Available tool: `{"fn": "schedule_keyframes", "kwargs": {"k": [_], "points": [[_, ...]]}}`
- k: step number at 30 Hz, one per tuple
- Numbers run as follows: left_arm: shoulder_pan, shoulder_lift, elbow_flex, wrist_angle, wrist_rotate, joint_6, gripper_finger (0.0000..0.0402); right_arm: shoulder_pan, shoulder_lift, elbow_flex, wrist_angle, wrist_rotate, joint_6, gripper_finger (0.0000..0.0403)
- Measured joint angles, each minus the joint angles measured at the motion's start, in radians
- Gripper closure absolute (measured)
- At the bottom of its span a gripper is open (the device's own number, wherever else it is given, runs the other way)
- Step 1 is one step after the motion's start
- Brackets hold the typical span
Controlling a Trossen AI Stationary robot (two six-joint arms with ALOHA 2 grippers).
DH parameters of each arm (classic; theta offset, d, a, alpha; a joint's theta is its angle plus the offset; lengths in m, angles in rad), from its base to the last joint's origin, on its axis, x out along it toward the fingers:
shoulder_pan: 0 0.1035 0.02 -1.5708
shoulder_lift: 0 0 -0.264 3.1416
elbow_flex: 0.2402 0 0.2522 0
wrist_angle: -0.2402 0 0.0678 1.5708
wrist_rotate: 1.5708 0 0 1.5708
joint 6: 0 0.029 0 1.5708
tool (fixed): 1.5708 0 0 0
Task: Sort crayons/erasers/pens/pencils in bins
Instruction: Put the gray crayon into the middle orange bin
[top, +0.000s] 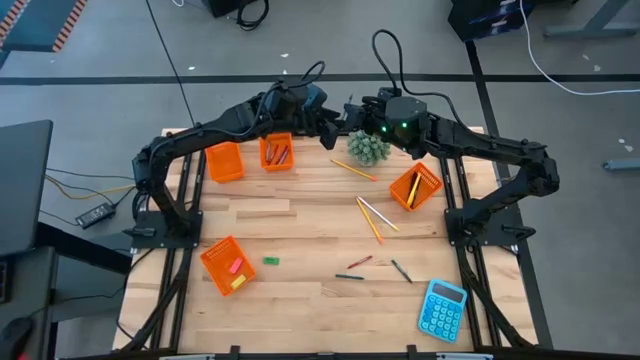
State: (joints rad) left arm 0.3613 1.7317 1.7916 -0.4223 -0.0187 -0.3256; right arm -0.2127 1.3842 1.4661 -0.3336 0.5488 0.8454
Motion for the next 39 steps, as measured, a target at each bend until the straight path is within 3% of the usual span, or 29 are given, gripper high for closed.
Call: {"fn": "schedule_keyframes", "kwargs": {"k": [8,17,28,39], "points": [[0.000,0.000,0.000,-0.005,0.001,0.002,0.0257,0.000,0.000,0.000,0.000,0.000,-0.004,0.0368],[-0.001,0.000,0.000,-0.008,0.006,-0.003,0.0367,0.000,0.000,0.000,-0.003,-0.004,-0.004,0.0368],[0.002,0.000,0.000,-0.046,0.026,-0.114,0.0351,0.000,0.000,0.000,-0.066,-0.028,-0.005,0.0359],[0.034,-0.002,0.000,-0.162,-0.077,-0.158,0.0367,0.001,0.000,0.000,-0.146,-0.075,0.004,0.0249]]}}
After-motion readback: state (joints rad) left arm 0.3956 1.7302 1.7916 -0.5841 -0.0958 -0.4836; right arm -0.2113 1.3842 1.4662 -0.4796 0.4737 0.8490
